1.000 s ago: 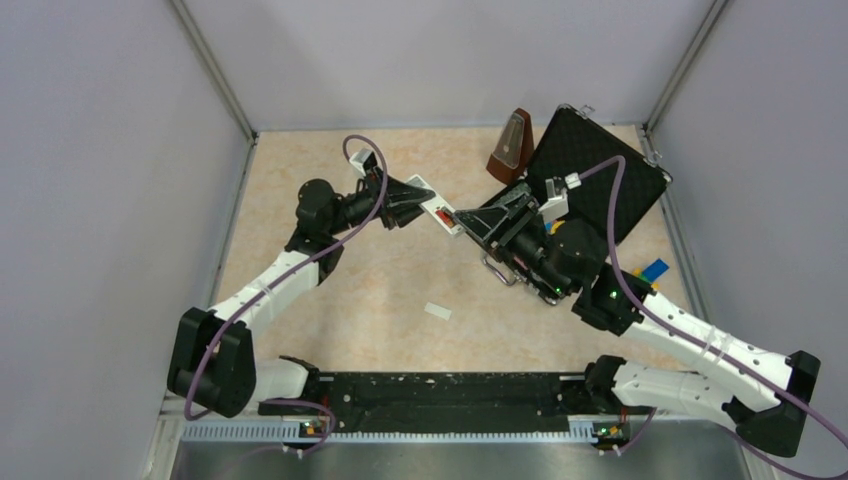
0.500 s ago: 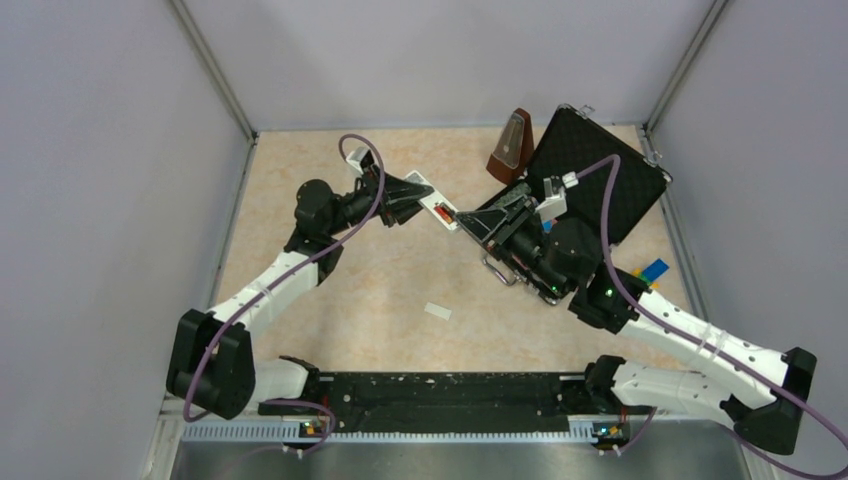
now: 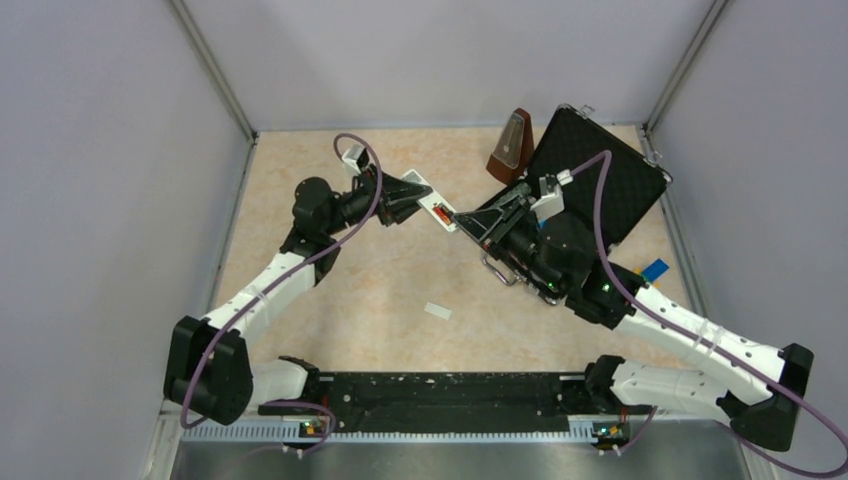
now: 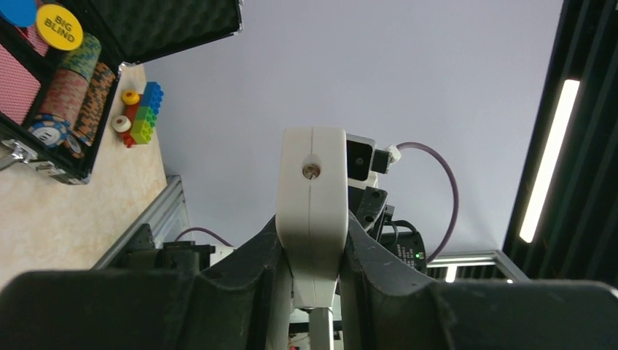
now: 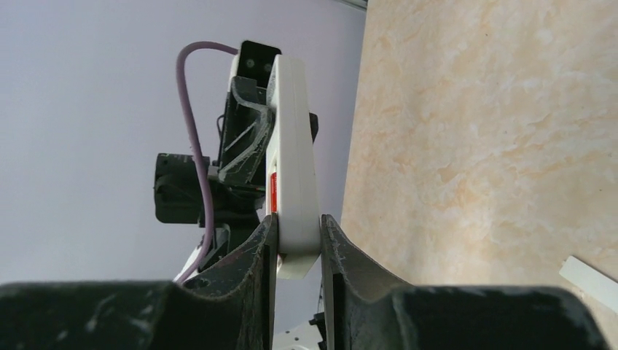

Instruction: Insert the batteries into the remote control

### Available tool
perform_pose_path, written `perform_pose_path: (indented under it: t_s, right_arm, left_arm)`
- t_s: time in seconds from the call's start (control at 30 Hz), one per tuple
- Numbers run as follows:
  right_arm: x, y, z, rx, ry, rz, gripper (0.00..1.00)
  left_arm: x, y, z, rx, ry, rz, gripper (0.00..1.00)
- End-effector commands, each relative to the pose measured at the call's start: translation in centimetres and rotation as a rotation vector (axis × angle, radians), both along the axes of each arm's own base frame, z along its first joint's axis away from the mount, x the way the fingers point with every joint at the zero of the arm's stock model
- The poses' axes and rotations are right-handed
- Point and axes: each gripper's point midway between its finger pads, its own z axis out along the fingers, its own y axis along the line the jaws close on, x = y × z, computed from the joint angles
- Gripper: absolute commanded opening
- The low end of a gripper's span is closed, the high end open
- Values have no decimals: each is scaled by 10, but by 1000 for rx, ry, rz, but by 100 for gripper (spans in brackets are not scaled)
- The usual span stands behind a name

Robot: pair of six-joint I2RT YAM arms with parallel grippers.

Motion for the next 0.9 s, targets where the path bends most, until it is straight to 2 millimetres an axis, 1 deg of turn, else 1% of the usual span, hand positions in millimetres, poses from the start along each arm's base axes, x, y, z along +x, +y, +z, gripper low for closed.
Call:
perform_pose_path:
  t_s: [0.0,0.13,0.17,0.2,0.27,0.3,0.33,0.4,0.43,0.47,0.53,0.6,0.7,0.8,0.87]
  right_arm:
    - [2,6,15,-5,-10,14,13]
    - [2,7,-2,-68,35,18,7]
    - [2,7,-5,-79,44,18,2]
    - [1,6,-8,-90,52,18,0]
    - [0,5,-13,-100,66,19,0]
    - [0,4,-15,-103,69,20,2]
    - [-1,4,-15,-106,69,21,11]
    - [-3,0,-11,-98,60,20,38]
    - [-4,-2,-9,-93,54,17,47]
    - [-6,-5,-6,-88,46,13,53]
    - [-9,-13,4,-72,20,7,63]
    - [-15,-20,15,-52,0,10,67]
    - [-22,-31,29,-48,-30,14,71]
    - [-28,-41,25,-125,-43,20,72]
    - [-30,-45,12,-217,-41,30,72]
  left_arm:
    - [-26,-5,36,44,-240,-55,0]
    - [-26,-6,31,135,-327,-58,0]
    - [-25,-6,30,155,-347,-54,0]
    - [-24,-5,28,174,-354,-52,0]
    - [-23,-5,22,207,-378,-51,0]
    - [-22,-5,20,220,-383,-47,0]
    - [-22,-5,18,230,-389,-46,0]
    - [-20,-4,12,261,-406,-43,0]
    - [-19,-3,9,283,-414,-36,0]
    - [-18,-2,5,306,-424,-33,0]
    - [-15,2,-2,353,-439,-18,0]
    - [-13,6,-9,388,-453,-10,0]
    - [-15,11,-14,415,-483,-12,0]
    - [-20,15,-18,443,-524,-16,0]
    - [-23,19,-20,465,-554,-13,0]
